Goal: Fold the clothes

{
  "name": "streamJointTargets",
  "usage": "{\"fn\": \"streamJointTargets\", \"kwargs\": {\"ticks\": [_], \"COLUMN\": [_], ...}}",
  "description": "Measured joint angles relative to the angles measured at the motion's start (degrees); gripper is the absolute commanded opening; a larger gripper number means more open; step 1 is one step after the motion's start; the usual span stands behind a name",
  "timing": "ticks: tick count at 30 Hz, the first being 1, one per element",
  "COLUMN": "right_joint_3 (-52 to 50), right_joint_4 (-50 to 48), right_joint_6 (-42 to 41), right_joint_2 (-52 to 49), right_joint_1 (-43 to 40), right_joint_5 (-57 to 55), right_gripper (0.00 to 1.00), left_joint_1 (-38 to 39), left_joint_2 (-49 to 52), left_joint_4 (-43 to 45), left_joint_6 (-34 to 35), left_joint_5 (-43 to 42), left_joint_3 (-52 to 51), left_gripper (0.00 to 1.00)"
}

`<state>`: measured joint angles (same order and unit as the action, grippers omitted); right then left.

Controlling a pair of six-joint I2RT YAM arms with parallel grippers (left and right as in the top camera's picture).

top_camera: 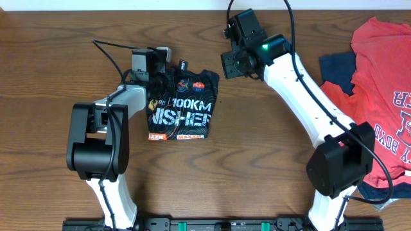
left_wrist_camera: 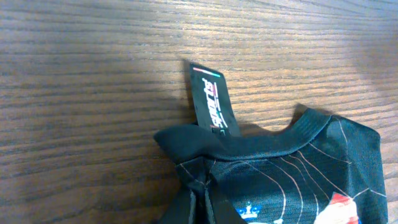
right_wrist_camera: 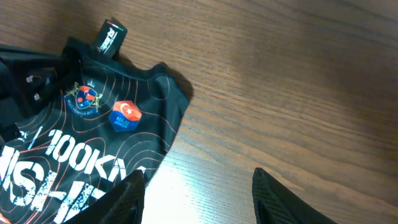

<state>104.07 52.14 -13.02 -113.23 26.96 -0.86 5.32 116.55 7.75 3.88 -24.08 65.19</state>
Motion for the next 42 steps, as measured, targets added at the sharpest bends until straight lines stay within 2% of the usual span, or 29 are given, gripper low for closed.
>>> {"fn": "streamJointTargets", "kwargs": {"ticks": [6,16,26,36,42], "right_joint_3": [0.0,0.0,0.0,0.0,0.0], "right_joint_4": [0.1,0.1,0.2,0.6,0.8], "right_joint_6": [0.0,0.0,0.0,0.0,0.0], "right_joint_2": [0.0,0.0,0.0,0.0,0.0], "right_joint_1": [0.0,0.0,0.0,0.0,0.0], "right_joint_5": [0.0,0.0,0.0,-0.8,-1.4], "right_gripper": [0.54,0.54,0.54,0.54,0.55], "left_joint_1": [-1.3,-5.4,-5.5,-8.5,-8.6], "left_joint_2": [-0.5,-8.2,-8.6,-13.0,-13.2], "left_joint_4": [-2.1,-13.2,-12.7,-21.2,-21.6], "left_joint_6": [2.0,3.8,3.8,6.9,9.5], "left_joint_5": [-0.2,1.6,3.4,6.7,6.9], "left_joint_3": [0.0,0.0,0.0,0.0,0.0], "left_gripper": [0.06,0.06,0.06,0.06,0.06]}}
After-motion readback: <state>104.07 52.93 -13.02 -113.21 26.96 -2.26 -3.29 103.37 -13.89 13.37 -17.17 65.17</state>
